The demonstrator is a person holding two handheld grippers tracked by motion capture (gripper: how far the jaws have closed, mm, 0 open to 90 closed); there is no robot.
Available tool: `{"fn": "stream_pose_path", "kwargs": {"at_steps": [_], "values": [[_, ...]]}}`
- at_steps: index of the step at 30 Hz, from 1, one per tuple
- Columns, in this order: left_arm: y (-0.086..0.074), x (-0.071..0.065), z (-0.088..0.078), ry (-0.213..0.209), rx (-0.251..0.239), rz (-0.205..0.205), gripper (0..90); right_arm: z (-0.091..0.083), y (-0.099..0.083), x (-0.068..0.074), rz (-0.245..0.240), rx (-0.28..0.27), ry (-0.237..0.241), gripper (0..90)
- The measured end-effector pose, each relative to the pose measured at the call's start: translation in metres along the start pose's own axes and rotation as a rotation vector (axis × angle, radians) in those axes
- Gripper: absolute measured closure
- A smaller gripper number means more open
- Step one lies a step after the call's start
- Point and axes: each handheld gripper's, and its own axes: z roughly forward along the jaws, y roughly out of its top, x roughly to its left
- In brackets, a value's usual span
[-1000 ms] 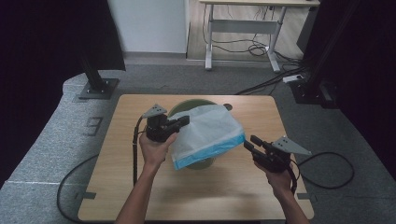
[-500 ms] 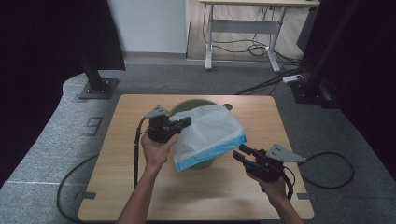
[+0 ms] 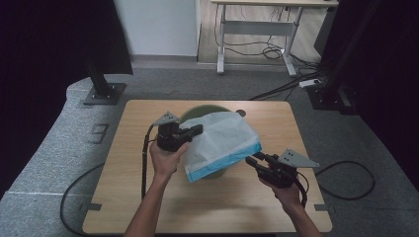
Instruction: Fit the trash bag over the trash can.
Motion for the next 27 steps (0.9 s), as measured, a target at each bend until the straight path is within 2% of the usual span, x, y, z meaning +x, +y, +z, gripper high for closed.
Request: {"fn": "stream_pose_path", "kwargs": {"at_steps": [4,9,11,14,17,23,27], "values": [[-0.001,-0.001,0.001,0.000,0.008,0.009,89.7,0.001,0.002,-0.003,0.024,-0.017,0.017,68.5],[-0.003,-0.006,0.001,-0.025,0.002,0.035,89.6,0.002,0.011,-0.002,0.039,-0.053,0.027,88.5],[-0.003,-0.010,0.000,-0.029,-0.001,0.057,88.3,0.003,0.014,-0.001,0.027,-0.056,0.024,88.7],[-0.002,-0.020,-0.004,-0.003,-0.033,0.109,71.1,0.004,0.018,0.001,0.008,-0.051,0.033,88.8],[0.001,-0.029,-0.006,-0.012,-0.043,0.147,59.4,0.005,0.019,0.002,0.000,-0.041,0.029,88.8],[0.003,-0.049,0.005,-0.052,0.021,0.211,44.7,0.007,0.020,0.004,-0.005,-0.028,0.026,88.9],[-0.003,-0.055,0.012,-0.064,0.049,0.220,39.6,0.010,0.021,0.005,-0.007,-0.018,0.017,88.9]]}}
